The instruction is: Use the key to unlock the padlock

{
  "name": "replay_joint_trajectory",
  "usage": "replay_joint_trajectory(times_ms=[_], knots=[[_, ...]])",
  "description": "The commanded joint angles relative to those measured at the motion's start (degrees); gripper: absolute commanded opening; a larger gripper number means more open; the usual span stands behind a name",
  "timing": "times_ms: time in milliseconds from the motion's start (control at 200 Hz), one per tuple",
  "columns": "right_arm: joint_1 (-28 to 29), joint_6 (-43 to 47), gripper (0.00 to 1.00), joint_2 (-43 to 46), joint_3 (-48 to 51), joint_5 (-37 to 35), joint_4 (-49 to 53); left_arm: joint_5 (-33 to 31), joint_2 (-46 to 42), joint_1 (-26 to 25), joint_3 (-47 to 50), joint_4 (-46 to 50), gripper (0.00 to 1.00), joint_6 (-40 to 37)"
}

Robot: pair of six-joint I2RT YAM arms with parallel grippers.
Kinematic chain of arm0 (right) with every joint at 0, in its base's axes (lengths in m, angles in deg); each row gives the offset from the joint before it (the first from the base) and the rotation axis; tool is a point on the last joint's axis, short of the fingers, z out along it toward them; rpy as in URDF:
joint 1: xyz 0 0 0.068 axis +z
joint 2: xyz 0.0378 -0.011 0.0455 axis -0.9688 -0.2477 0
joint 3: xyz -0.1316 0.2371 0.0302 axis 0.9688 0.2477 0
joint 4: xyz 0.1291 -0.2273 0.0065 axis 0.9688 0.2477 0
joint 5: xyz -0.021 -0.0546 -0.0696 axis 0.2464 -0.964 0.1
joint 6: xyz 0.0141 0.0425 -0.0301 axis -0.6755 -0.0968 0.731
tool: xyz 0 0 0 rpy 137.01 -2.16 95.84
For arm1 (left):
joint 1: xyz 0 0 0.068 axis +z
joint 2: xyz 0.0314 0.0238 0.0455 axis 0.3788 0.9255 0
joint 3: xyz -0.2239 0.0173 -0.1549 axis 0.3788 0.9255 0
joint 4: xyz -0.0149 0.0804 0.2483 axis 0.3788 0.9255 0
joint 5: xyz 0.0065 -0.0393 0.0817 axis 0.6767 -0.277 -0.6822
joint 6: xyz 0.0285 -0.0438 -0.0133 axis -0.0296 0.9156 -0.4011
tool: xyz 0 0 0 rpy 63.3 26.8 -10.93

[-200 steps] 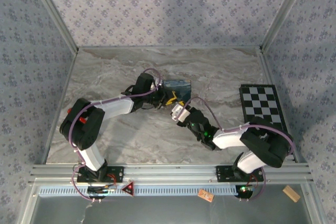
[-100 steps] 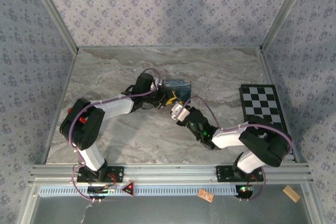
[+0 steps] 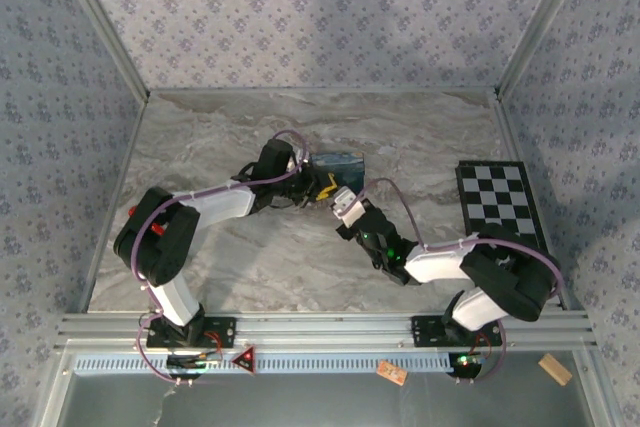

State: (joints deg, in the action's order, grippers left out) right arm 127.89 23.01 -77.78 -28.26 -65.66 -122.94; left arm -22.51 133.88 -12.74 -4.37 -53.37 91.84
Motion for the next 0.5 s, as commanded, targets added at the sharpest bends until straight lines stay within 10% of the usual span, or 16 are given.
replay_joint_trajectory(times_ms=[0,495], knots=[[-0.19,-7.49,0.02,1.83,-1.67,-0.24,4.22,1.82,0.05,-0.35,-0.2,-4.64,0.0,-0.26],[-2.82,-32.64,0.0,3.37,-0.37,8.47,6.34,1.38,0.96,-0.59,0.39,-6.98,0.0,0.14]])
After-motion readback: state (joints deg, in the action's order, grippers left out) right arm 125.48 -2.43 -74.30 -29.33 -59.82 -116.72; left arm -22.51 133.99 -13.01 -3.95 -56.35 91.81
